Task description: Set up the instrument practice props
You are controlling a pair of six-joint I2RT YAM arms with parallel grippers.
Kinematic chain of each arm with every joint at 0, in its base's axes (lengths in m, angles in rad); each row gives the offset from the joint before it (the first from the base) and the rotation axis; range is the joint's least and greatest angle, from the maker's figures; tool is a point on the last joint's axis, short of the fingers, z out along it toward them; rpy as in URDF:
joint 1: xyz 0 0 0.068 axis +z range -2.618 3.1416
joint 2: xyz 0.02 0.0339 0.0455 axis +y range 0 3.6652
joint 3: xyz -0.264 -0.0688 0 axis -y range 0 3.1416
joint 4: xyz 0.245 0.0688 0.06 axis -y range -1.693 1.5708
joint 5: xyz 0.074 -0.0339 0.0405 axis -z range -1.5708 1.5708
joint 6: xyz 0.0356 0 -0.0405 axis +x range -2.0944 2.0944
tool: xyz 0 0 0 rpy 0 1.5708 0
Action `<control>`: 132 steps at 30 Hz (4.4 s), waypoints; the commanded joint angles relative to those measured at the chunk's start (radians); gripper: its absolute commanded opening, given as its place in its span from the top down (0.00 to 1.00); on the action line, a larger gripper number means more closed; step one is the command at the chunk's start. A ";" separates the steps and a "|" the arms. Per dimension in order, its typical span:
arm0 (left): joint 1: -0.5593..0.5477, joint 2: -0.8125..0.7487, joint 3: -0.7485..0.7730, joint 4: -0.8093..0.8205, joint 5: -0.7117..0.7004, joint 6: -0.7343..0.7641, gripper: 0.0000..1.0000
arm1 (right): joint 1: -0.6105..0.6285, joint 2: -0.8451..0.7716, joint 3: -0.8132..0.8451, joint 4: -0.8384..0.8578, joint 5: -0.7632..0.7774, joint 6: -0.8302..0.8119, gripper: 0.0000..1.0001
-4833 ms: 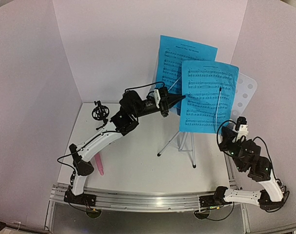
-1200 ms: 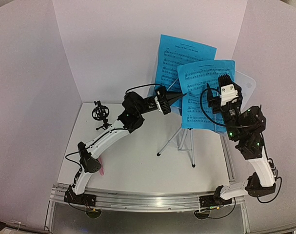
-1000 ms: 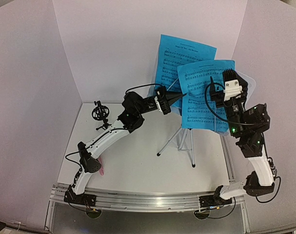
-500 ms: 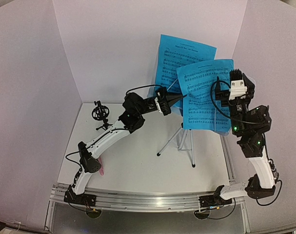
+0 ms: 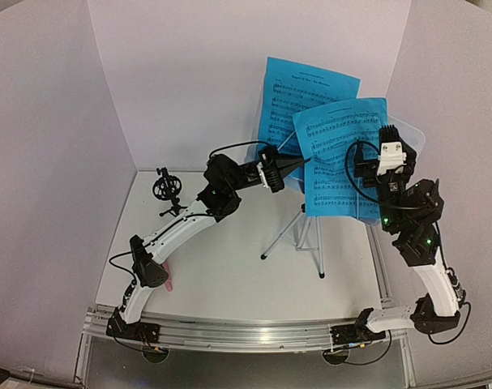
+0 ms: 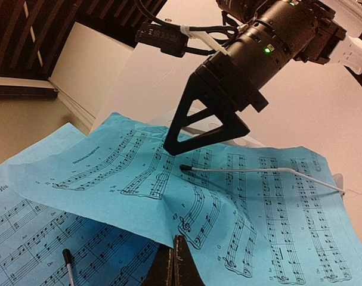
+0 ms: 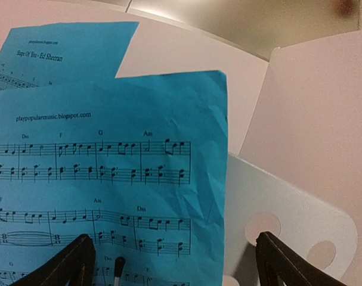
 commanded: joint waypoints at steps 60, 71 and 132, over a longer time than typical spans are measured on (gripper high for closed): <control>0.004 0.005 0.004 0.100 -0.083 0.069 0.79 | -0.011 -0.214 -0.232 -0.020 0.157 0.508 1.00; 0.004 -0.044 -0.066 0.110 -0.086 0.065 0.60 | -0.012 -0.159 -0.206 0.076 0.145 0.538 1.00; -0.012 -0.443 -0.710 -0.175 -0.098 -0.639 0.53 | -0.013 -0.126 -0.523 1.031 0.181 0.536 1.00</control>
